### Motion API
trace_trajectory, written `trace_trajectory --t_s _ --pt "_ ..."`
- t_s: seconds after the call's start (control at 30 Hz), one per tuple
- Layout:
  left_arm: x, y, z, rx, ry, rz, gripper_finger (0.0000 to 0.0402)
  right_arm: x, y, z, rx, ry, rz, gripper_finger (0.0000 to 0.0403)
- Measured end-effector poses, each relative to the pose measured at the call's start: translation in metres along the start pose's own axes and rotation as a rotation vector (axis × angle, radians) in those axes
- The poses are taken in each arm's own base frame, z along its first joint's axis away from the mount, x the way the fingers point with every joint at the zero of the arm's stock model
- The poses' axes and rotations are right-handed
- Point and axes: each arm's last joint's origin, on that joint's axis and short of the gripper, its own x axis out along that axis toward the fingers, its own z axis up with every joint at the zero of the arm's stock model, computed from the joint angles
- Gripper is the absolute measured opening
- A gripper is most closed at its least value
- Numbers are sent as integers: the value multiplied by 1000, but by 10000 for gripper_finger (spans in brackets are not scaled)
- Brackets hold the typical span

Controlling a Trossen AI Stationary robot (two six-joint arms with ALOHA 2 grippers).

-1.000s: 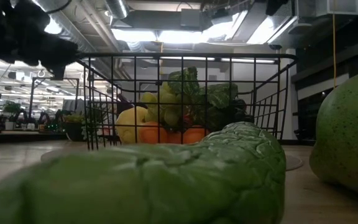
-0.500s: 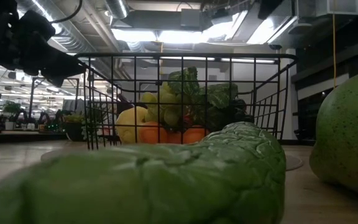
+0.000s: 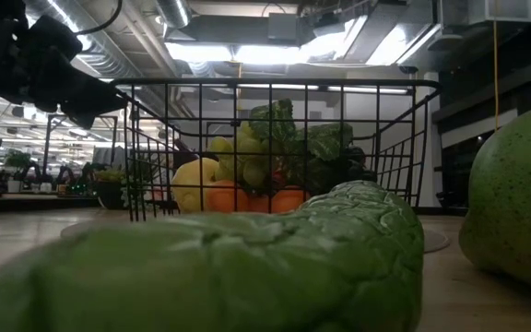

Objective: Build produce basket
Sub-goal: Put the green cucumber into the black wire basket

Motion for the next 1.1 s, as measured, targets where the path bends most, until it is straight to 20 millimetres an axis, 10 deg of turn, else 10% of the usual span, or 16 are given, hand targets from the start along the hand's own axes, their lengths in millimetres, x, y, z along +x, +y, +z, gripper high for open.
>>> trace_trajectory --t_s 0.3,0.83,1.1 --pt "0 0 0 0 0 0 151 10 31 0 -80 -65 165 168" --pt "0 0 0 -1 -2 0 151 129 43 -52 -336 175 82 168" --pt "0 0 0 -1 -2 0 151 154 46 -57 -434 202 81 168"
